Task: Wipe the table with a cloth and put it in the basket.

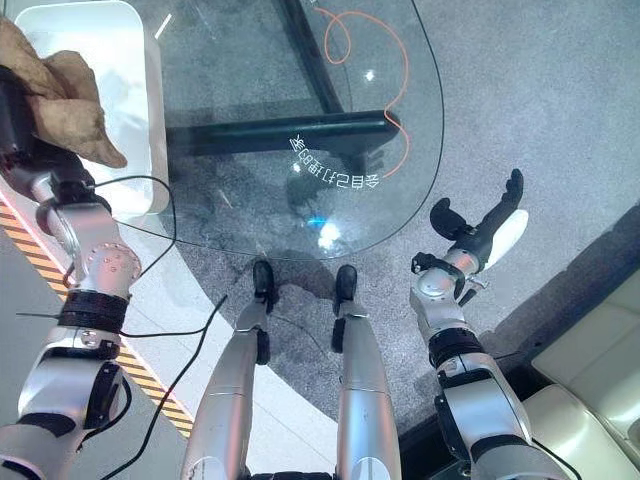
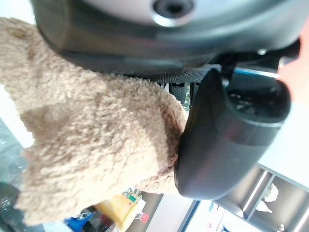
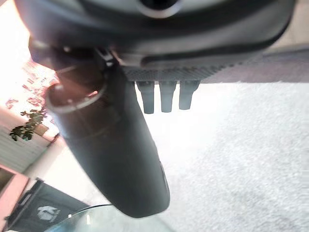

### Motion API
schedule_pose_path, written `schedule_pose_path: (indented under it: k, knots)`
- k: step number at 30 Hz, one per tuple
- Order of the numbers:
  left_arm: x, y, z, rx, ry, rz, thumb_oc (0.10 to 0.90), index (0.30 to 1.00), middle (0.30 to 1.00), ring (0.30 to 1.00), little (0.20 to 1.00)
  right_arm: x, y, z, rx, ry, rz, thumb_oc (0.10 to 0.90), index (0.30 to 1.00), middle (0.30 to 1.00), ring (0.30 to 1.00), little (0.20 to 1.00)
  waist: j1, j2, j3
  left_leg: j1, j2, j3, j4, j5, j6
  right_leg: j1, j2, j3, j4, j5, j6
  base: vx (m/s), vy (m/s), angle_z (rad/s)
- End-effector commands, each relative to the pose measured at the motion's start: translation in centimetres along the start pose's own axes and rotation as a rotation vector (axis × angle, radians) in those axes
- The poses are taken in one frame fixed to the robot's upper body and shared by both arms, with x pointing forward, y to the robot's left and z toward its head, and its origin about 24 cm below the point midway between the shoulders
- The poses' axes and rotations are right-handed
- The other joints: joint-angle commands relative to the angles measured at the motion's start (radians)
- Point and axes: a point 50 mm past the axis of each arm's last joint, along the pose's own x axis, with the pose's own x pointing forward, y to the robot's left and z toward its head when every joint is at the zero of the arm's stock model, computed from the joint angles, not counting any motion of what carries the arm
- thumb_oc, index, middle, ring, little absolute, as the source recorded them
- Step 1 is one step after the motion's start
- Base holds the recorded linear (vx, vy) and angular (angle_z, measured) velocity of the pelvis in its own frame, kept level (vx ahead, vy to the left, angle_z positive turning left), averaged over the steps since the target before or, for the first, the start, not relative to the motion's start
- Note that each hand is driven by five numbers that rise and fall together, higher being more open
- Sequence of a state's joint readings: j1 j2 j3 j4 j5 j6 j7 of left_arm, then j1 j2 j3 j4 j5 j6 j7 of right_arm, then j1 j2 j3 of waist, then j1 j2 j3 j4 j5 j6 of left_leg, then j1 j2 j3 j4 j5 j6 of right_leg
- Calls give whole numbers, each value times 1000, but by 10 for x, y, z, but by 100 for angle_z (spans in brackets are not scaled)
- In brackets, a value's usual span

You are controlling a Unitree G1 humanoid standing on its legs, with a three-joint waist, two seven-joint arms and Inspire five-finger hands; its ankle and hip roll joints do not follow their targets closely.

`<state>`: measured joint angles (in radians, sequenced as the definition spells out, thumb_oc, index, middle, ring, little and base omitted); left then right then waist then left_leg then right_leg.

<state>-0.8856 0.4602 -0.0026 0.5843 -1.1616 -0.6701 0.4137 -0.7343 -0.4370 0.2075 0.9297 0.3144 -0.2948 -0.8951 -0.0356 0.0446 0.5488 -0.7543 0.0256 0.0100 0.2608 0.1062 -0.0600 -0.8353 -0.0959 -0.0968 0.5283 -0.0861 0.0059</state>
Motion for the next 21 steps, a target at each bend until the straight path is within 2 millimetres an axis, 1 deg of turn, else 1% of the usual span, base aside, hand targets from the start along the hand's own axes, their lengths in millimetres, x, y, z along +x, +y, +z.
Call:
schedule_pose_path:
  k: [1,5,12,15,21]
  knots:
    - [29,-50,62,19,-312,-169,100,300,300,300,200,19,-19,13,32,-89,-53,800,900,900,900,900,-5,10,-29,17,-48,54,101,-145,27,48,60,-21,-53,-38,7,0,0,0]
    - [36,-54,65,76,-323,-147,100,300,300,300,200,21,-24,4,2,-62,-55,800,900,900,900,900,-8,8,-29,14,-46,55,104,-146,27,46,62,-19,-56,-36,7,0,0,0]
    - [45,-50,69,168,-337,-112,100,300,300,300,200,23,-30,-6,-17,-28,-58,800,900,900,900,900,-12,6,-29,7,-43,56,112,-152,26,40,63,-18,-55,-37,6,0,0,0]
    - [48,-47,67,262,-335,-85,100,300,300,300,200,24,-31,-6,-26,-28,-56,800,900,900,900,900,-15,4,-29,4,-43,57,113,-153,27,37,65,-17,-56,-36,6,0,0,0]
    - [55,-44,64,475,-339,-19,100,300,300,300,200,28,-31,-1,-25,-47,-50,800,900,900,900,900,-19,1,-29,-4,-37,59,117,-152,24,30,65,-17,-52,-37,7,0,0,0]
